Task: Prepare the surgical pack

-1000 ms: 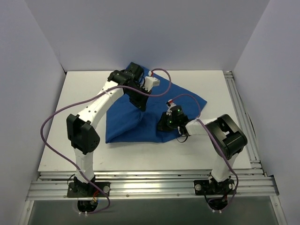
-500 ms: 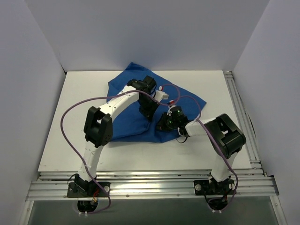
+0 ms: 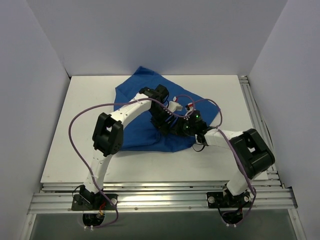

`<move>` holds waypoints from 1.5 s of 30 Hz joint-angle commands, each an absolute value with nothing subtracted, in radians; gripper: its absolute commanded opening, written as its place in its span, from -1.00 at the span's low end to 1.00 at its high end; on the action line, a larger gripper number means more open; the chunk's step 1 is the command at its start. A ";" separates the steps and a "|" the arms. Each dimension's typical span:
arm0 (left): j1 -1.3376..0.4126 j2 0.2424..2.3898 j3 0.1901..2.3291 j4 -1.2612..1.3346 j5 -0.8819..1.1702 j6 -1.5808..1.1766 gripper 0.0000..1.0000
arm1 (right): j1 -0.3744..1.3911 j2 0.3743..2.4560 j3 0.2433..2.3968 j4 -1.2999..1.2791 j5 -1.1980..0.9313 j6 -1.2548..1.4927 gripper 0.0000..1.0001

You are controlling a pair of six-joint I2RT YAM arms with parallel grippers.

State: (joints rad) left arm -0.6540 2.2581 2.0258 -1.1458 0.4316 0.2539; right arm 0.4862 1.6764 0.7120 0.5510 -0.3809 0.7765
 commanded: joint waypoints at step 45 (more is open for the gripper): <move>-0.118 1.723 1.163 -0.833 0.235 0.407 0.14 | 0.624 1.657 0.836 0.377 -0.242 0.574 -1.00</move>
State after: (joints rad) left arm -0.1120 1.7061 1.2083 -0.9245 0.3103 0.3847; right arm 0.6464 1.6901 0.8318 0.4404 -0.2775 0.5838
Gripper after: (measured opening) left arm 0.568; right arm 0.001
